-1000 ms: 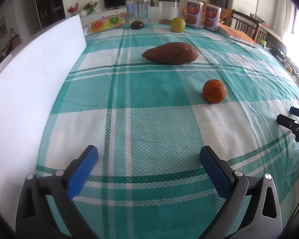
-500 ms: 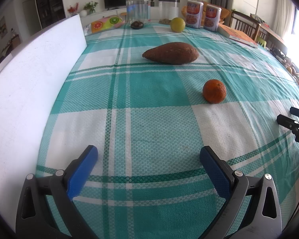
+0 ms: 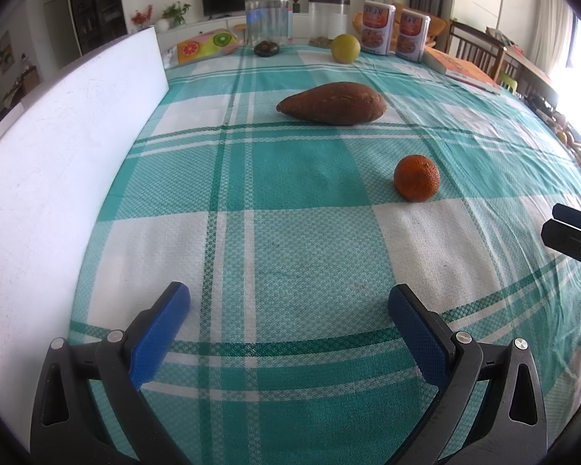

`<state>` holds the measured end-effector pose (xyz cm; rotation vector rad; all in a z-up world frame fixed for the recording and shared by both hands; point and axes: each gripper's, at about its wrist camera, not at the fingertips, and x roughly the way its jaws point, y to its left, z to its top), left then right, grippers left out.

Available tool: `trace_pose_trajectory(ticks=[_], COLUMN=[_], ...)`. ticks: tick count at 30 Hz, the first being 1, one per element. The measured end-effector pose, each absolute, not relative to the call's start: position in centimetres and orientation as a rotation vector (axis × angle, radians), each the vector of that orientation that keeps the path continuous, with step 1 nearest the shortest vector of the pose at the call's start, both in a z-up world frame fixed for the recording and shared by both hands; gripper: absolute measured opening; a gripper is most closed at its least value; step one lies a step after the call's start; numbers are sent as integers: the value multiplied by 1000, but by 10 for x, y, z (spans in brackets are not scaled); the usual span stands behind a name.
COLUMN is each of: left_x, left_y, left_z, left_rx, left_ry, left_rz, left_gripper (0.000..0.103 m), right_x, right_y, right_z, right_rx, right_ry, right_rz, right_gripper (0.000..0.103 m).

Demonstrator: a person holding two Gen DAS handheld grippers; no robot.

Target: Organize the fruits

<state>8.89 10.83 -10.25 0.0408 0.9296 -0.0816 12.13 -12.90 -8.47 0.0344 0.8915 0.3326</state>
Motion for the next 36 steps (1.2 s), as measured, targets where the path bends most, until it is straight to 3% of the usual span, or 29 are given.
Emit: trace_pose_trajectory(ticks=[4,6,9,11,13,22,31,33,35,36], left_x=[89,89,89,89,89,89,89,89,89,89], left_y=[108,108,108,108,108,108,108,108,108,108], left_z=[-102,-102,-102,-102,-102,-102,-102,-102,-102,-102], left_rx=[41,41,40,41,41,41,41,42,41,41], left_ry=[930,930,930,930,930,930,930,930,930,930], left_rz=[-81,-81,-82,-81,-81,-81,-81,-81,-81,-81], left_gripper=[103,103,103,103,103,103,103,103,103,103], right_x=[140,152,165,169,165,150,155,156,156,157], right_y=[-71,-44,-7,7,6,-72,-147,-144,-140,-137], right_z=[-78,-80,-91,-102,-100,-73,-95,-96,-99,-102], right_rx=[-22,-74,-169,-237,-235,-150,-106,-99,-100,-117], right_ry=[886,886,904,930,903,867,911,901,909,923], right_rz=[467,499,529,513,500,409,288,303,307,293], right_gripper=[84,84,70,42,31,30,33,47,88,96])
